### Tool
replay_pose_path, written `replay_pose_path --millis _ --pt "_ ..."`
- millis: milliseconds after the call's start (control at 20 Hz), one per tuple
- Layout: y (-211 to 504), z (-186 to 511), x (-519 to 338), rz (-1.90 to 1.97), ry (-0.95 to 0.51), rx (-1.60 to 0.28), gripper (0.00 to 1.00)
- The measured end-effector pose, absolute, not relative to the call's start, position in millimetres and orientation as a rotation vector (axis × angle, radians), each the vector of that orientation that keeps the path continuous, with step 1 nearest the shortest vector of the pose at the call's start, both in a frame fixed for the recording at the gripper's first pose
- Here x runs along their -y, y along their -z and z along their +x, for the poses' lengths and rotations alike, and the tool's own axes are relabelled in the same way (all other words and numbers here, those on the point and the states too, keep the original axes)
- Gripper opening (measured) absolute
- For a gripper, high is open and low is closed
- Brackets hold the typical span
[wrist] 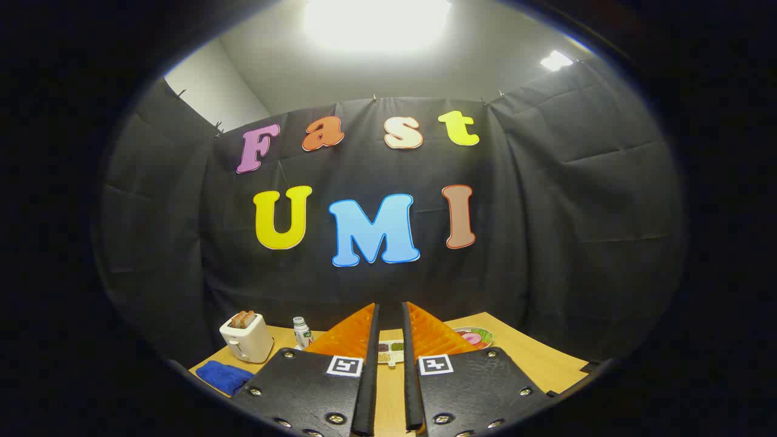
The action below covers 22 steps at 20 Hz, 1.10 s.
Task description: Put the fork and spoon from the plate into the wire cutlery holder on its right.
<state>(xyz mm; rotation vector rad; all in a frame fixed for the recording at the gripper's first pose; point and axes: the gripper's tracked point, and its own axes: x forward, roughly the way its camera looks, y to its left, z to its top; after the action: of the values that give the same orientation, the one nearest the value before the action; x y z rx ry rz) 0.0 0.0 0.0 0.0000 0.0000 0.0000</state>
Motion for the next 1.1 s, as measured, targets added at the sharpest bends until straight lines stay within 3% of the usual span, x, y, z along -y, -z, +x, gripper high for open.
replay_pose_path --millis 1100 --pt "13 1 -9 0.014 -0.057 -0.043 0.19"
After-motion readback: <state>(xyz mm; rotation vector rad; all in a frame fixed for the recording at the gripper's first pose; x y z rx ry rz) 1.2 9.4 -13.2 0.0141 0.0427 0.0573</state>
